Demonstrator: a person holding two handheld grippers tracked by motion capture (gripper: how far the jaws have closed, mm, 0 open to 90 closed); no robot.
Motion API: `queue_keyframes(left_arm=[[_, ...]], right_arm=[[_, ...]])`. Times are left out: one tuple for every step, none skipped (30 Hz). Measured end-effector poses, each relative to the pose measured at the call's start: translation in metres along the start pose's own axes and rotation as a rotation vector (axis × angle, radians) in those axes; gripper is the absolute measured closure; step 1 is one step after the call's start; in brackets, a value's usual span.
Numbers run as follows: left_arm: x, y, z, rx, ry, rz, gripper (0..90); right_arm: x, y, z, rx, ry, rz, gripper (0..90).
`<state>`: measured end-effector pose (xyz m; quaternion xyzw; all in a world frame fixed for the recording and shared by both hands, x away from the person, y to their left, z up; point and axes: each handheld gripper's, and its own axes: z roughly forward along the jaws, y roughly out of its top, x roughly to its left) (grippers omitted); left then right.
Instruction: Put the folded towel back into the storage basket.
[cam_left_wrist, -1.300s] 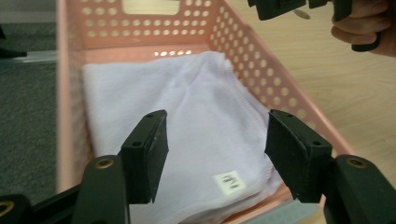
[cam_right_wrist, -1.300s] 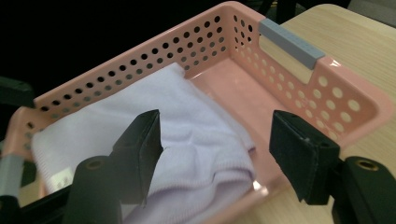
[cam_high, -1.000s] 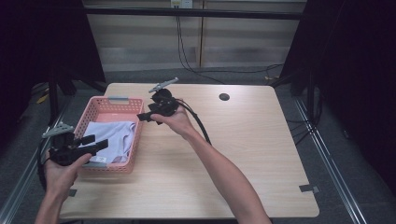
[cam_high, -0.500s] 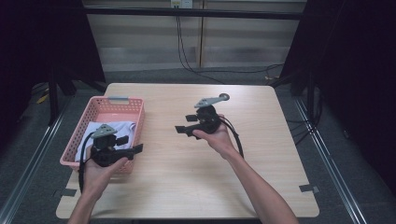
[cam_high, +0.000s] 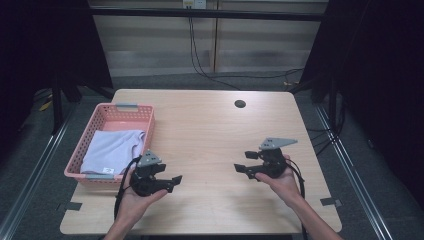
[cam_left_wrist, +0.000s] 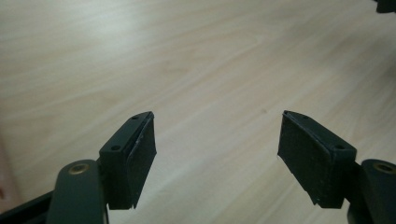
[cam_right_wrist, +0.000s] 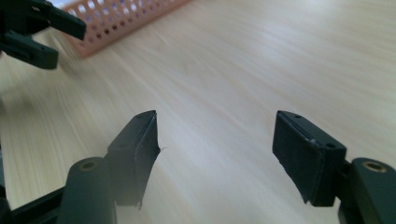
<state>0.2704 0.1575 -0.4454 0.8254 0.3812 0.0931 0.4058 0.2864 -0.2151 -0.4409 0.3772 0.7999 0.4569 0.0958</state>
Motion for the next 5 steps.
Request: queue_keyframes(left_arm=[[-0.002, -0.004, 0.0, -0.001, 0.006, 0.012, 27.4], [-0.004, -0.008, 0.0, -0.006, 0.007, 0.0, 27.4], [-0.005, -0.011, 0.0, -0.002, 0.005, -0.001, 27.3], [-0.006, -0.016, 0.002, -0.013, 0.007, -0.015, 27.1], [-0.006, -0.019, 0.004, 0.007, 0.005, -0.01, 27.0]], right_arm=[[-0.001, -0.006, -0.006, 0.012, -0.016, 0.001, 31.0], [-0.002, -0.012, -0.012, 0.006, -0.031, 0.005, 30.6], [-0.005, -0.019, -0.018, -0.002, -0.039, 0.018, 30.5], [-0.008, -0.025, -0.023, -0.013, -0.044, 0.046, 30.3], [-0.012, -0.031, -0.028, -0.022, -0.052, 0.067, 29.2]])
